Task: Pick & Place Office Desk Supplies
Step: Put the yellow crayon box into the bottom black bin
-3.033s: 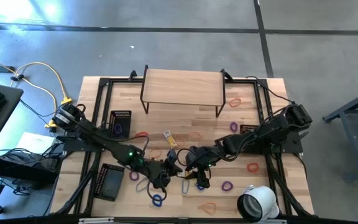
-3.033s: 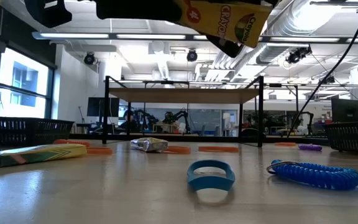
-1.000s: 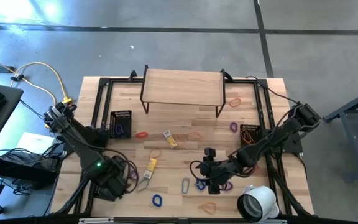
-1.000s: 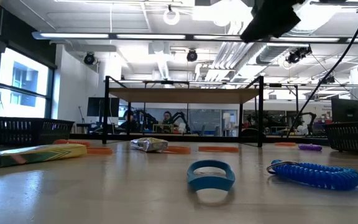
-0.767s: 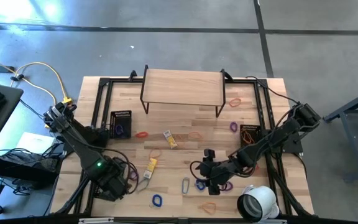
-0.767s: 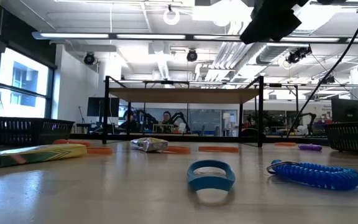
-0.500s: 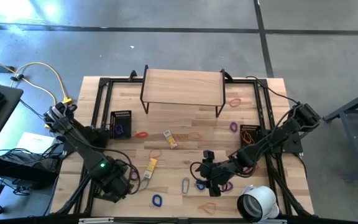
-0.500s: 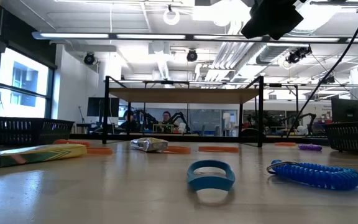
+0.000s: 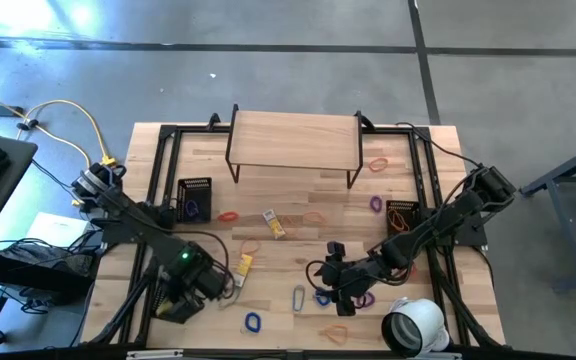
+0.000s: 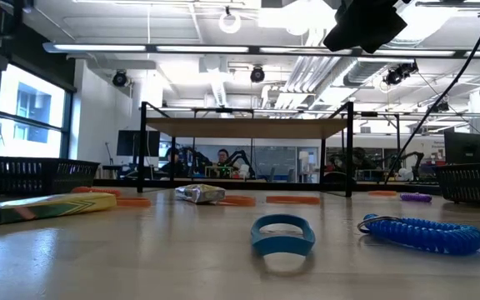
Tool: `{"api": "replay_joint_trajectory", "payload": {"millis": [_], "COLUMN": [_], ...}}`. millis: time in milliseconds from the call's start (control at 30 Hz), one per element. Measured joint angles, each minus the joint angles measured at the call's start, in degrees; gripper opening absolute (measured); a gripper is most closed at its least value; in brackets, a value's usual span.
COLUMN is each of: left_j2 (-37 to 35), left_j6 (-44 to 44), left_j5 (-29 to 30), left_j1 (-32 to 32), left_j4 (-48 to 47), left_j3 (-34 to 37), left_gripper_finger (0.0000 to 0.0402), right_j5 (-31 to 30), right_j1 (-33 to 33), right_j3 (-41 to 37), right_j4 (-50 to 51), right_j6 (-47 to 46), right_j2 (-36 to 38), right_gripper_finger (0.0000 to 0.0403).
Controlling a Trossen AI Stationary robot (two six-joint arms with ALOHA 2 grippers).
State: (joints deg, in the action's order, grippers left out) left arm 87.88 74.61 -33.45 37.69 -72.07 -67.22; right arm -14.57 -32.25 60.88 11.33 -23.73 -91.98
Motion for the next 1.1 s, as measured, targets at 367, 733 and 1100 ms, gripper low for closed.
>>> {"api": "replay_joint_trajectory", "payload": {"millis": [367,733,1100], "left_j2": [0.0,0.0,0.0], "left_j6": [3.2,3.29,3.44], "left_j5": [3.44,2.27,2.16], "left_j1": [0.63,0.91,0.18], "left_j4": [-0.3,-0.3,-0.24], "left_j3": [1.88,1.88,1.88], "left_gripper_finger": [0.0039,0.0048,0.0049], "right_j5": [0.0,-0.02,-0.02], "right_j1": [0.0,0.0,0.0], "right_j3": [0.0,0.02,0.02], "right_j4": [0.04,0.03,0.02], "right_j6": [0.1,1.51,1.51], "right_j2": [0.01,0.02,0.0], "right_gripper_finger": [0.0224,0.0224,0.0224]}}
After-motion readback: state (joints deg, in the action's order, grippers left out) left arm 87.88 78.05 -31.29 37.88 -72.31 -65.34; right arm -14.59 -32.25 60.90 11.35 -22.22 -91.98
